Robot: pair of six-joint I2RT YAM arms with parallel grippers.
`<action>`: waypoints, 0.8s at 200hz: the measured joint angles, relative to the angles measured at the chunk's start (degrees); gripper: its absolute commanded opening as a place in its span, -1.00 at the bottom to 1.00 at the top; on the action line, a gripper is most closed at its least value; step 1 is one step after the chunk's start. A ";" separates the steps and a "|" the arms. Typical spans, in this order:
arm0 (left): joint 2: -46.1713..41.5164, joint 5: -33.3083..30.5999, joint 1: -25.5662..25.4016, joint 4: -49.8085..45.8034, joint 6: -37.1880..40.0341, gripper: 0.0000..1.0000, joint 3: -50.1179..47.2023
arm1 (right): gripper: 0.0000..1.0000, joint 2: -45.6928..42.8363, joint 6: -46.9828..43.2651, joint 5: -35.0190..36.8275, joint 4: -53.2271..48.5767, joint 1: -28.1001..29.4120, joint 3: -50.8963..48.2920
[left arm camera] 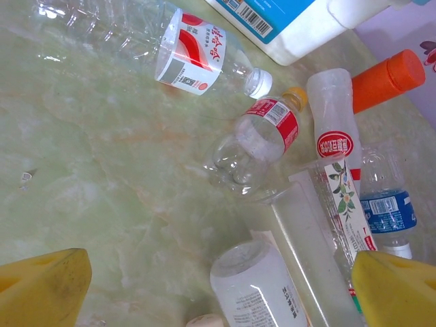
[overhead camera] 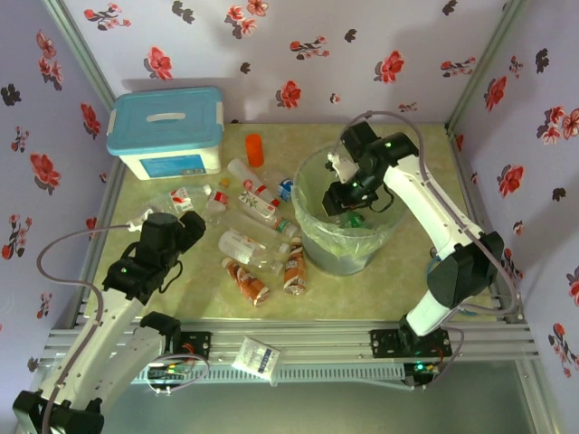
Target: Put the plastic bottles in the bin
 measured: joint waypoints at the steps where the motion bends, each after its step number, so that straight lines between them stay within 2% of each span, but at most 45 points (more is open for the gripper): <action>1: 0.02 0.00 0.00 0.00 0.00 0.95 0.00 | -0.03 -0.07 0.00 0.00 0.11 0.00 -0.24; 30: 1.42 0.31 -0.02 0.00 -0.09 0.94 0.00 | 0.04 -3.30 1.60 1.31 3.23 0.00 -2.45; 50: 3.23 1.29 -1.33 -0.09 -0.72 0.95 -0.50 | 0.10 -7.80 3.19 4.74 7.52 -0.26 -2.43; 82: 4.39 3.26 -6.10 -0.92 -4.22 0.94 -2.69 | 0.42 -14.23 5.99 11.98 15.72 -0.81 -3.02; 102: 3.82 5.33 -8.87 -0.76 -8.28 0.92 -5.11 | 0.54 -17.22 7.89 14.84 21.55 -1.22 -4.94; 125: 2.27 9.11 -13.88 0.24 -14.53 0.92 -8.22 | 0.60 -17.64 9.11 16.70 25.24 -1.99 -5.14; 160: 0.87 11.74 -25.46 5.51 -25.97 0.91 -13.05 | 0.61 -17.00 9.25 17.79 27.45 -2.56 -5.20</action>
